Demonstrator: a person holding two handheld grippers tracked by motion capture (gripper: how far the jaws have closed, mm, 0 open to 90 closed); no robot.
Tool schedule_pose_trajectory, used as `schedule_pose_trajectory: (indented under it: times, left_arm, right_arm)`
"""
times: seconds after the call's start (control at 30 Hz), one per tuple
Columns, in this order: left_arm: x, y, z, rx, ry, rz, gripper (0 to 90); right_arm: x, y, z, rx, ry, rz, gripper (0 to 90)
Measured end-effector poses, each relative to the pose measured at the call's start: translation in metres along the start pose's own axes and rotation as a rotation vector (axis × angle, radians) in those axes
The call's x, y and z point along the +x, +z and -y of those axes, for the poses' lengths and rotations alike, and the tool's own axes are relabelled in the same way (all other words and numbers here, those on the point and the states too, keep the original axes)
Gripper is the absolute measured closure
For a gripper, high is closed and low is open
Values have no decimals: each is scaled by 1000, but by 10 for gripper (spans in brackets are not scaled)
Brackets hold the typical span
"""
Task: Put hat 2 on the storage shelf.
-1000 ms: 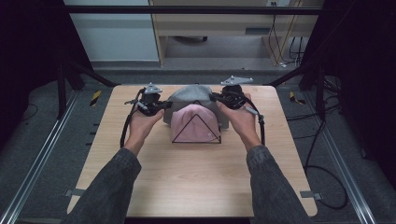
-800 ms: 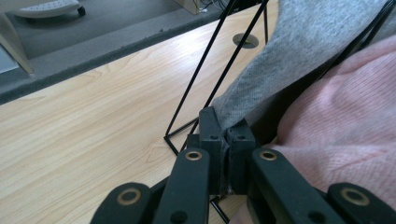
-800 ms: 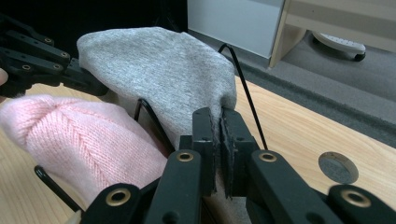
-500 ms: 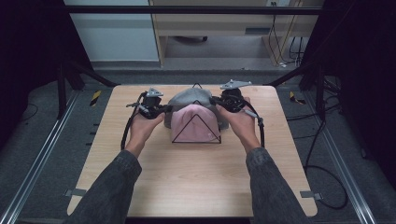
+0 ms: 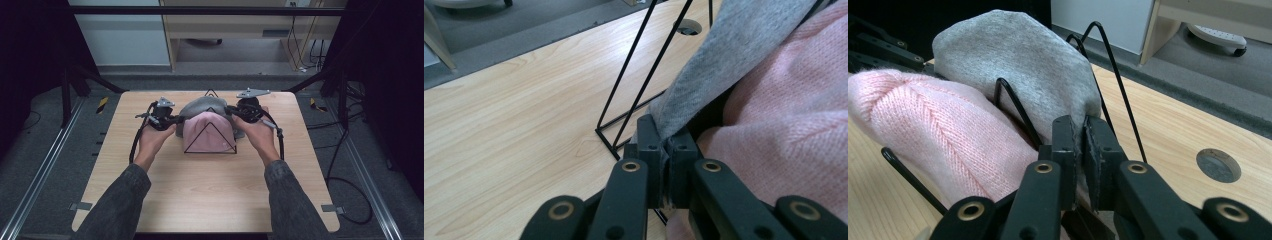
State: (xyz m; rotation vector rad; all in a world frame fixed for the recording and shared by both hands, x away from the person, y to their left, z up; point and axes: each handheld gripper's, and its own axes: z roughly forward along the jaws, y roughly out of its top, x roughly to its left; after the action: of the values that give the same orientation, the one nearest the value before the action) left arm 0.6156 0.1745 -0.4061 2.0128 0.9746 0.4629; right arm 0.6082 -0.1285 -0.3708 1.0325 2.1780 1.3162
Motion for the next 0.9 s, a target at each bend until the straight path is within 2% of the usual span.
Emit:
schedule_pose_trajectory:
  times: [0.2, 0.4, 0.53, 0.6, 0.63, 0.73, 0.9]
  left_arm:
    - [-3, 2, 3, 5, 3, 5, 871]
    - [-5, 0, 3, 15, 17, -11, 835]
    - [-4, -6, 4, 0, 14, -26, 763]
    - [-4, -10, 5, 5, 26, -32, 724]
    - [-4, -12, 5, 15, 36, -35, 695]
    - [-4, -22, 5, 1, 34, -45, 611]
    - [-7, -38, 2, -7, 39, -39, 449]
  right_arm:
    - [-1, -2, 2, -4, 10, 1, 791]
    - [0, -10, 3, -10, 18, 9, 717]
    - [0, -18, 0, -17, 16, 16, 647]
    - [0, -23, -1, -24, 13, 20, 612]
    - [0, -26, -2, -26, 16, 23, 592]
    - [-1, -33, -3, -33, 19, 45, 535]
    - [-2, -44, -2, -41, 28, 67, 460]
